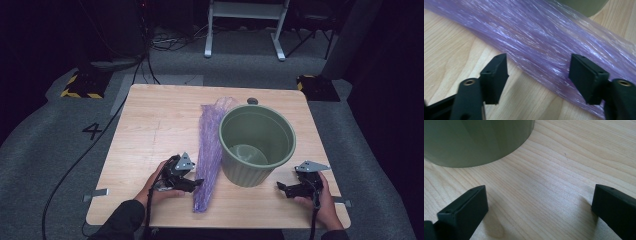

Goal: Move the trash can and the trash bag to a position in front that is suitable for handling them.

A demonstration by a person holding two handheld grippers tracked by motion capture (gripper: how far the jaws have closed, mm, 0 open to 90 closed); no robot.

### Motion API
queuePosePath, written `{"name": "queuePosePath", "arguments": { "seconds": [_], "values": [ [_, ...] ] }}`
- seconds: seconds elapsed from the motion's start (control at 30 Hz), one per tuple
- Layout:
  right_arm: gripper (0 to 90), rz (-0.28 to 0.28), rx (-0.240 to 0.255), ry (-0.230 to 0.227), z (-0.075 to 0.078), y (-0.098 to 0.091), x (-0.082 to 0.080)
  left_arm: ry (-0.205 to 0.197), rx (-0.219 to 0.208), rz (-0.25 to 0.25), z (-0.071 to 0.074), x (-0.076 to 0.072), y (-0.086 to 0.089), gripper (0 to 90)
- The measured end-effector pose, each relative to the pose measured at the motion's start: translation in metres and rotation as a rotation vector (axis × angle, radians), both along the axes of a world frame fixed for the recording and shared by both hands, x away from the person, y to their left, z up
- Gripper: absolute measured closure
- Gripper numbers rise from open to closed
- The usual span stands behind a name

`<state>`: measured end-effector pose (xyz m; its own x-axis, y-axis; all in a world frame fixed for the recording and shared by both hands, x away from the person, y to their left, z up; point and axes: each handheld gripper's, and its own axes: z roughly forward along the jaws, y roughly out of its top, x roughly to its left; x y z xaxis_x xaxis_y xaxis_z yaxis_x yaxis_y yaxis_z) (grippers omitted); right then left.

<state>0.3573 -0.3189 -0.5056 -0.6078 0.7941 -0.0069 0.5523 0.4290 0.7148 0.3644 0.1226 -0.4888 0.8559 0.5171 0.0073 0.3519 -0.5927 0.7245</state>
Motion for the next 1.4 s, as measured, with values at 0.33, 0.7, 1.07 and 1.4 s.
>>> {"name": "queuePosePath", "arguments": {
  "seconds": [0.33, 0.7, 1.07, 1.4],
  "values": [
    [0.4, 0.0, 0.0, 0.0, 0.0, 0.0, 0.0, 0.011, 0.03, 0.018, -0.006, 0.003, 0.001, 42.6],
    [0.5, 0.0, 0.0, 0.0, 0.0, 0.0, 0.0, 0.021, 0.021, 0.022, -0.009, 0.005, 0.004, 42.7],
    [0.5, 0.0, 0.0, 0.0, 0.0, 0.0, 0.0, 0.018, 0.007, 0.015, -0.01, 0.006, 0.014, 42.4],
    [0.6, -0.001, 0.0, 0.0, 0.0, 0.0, 0.0, 0.011, 0.002, 0.024, -0.011, 0.007, 0.024, 42.4]
  ]
}}
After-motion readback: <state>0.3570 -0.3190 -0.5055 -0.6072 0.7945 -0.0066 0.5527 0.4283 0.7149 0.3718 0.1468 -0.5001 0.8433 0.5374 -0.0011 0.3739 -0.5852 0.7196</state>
